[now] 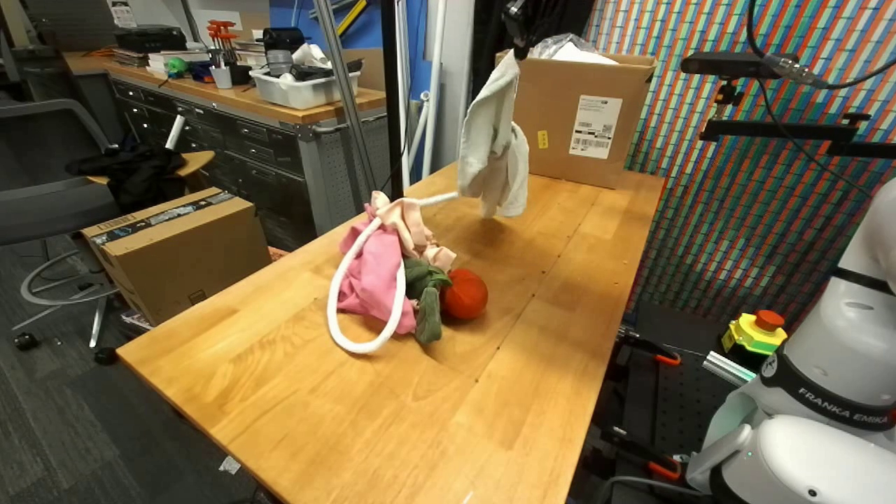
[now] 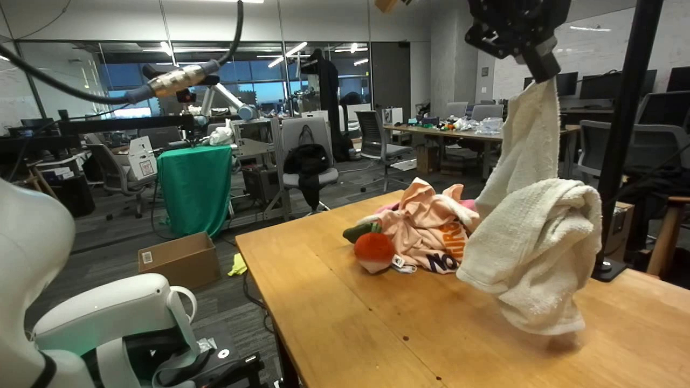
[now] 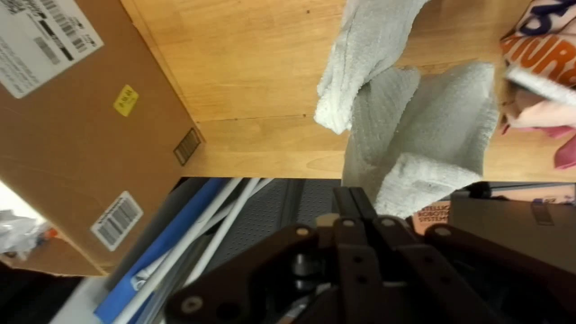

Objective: Move the towel to the right, move the rope to the left, move the peach shirt to the right, move the radish forwards

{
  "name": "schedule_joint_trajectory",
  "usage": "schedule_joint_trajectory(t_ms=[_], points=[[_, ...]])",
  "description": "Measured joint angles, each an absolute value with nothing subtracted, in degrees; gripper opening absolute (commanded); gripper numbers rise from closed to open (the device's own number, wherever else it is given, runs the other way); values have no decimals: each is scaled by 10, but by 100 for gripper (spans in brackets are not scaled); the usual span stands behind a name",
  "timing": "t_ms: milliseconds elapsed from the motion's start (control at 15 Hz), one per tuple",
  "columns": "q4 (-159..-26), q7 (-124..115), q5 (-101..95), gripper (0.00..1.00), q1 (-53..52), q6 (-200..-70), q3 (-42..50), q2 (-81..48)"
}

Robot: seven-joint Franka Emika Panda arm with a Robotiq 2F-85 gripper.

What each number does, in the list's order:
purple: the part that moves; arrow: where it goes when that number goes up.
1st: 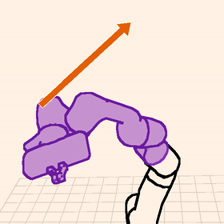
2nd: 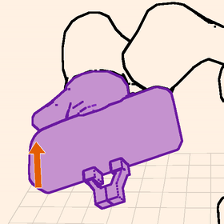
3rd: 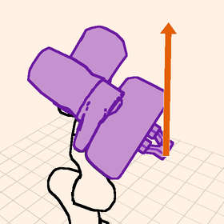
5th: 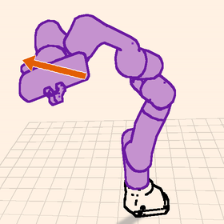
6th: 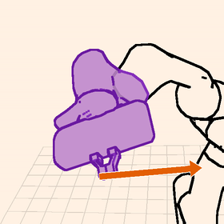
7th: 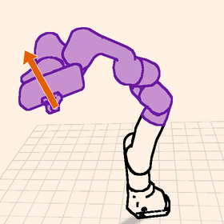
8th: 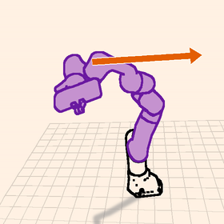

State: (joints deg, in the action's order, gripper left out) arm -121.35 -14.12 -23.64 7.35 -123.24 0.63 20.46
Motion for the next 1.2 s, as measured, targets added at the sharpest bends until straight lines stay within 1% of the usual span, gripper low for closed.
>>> schedule_joint_trajectory(t_ms=[200,467,800,1133,1200], points=[[-1219,-172,-257,2,109,-1232,16,236],[-1221,-182,-261,2,158,-1237,51,256],[-1228,-192,-275,2,214,-1267,91,254],[-1238,-224,-301,1,253,-1300,104,233],[-1238,-234,-308,27,259,-1302,105,228]])
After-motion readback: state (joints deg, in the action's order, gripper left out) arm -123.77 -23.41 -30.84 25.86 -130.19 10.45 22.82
